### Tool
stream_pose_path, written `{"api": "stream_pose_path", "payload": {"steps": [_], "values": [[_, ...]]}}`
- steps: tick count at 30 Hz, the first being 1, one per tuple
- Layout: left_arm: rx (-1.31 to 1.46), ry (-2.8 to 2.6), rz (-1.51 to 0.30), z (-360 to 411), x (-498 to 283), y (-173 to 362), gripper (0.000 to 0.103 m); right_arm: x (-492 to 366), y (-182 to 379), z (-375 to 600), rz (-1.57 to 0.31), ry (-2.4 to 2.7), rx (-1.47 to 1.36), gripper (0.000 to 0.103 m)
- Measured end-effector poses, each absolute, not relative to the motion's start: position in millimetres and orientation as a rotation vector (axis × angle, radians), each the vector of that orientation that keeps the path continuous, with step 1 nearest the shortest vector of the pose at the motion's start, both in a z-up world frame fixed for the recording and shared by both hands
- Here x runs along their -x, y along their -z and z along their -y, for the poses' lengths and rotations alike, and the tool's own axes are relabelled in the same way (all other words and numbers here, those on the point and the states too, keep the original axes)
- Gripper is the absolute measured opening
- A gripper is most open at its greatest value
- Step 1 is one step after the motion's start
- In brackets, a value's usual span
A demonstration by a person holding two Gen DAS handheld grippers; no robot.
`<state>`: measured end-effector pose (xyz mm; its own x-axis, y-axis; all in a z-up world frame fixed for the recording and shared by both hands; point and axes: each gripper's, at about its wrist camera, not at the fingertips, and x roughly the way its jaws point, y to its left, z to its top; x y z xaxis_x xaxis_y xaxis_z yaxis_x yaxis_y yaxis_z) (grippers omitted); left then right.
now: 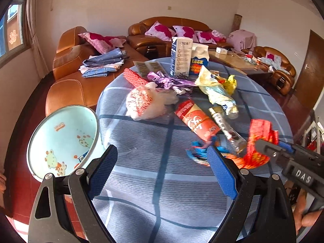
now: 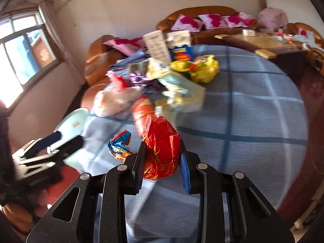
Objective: Collect trash
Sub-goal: 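Grasp the red foil wrapper with the right tool while the left tool grasps the snack stick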
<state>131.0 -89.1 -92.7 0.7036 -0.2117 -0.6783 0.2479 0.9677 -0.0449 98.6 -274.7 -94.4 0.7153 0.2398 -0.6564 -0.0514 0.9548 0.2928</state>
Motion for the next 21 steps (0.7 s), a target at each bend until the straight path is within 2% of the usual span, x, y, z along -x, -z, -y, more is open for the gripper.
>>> {"api": "stream_pose_path", "payload": {"steps": [5, 12, 16, 21], "values": [[-0.061, 0.238, -0.746, 90, -135, 91, 0.087, -98, 98, 264, -0.770, -0.119, -0.194, 0.031], [-0.087, 0.282, -0.732, 118, -145, 86, 0.086, -76, 74, 336, -0.701, 0.040, -0.335, 0.031], [-0.076, 0.322, -0.747, 150, -151, 90, 0.077, -59, 65, 381, -0.609, 0.214, -0.407, 0.031], [-0.038, 0.359, -0.821, 189, -159, 110, 0.067, -57, 79, 395, -0.557, 0.354, -0.389, 0.031]]}}
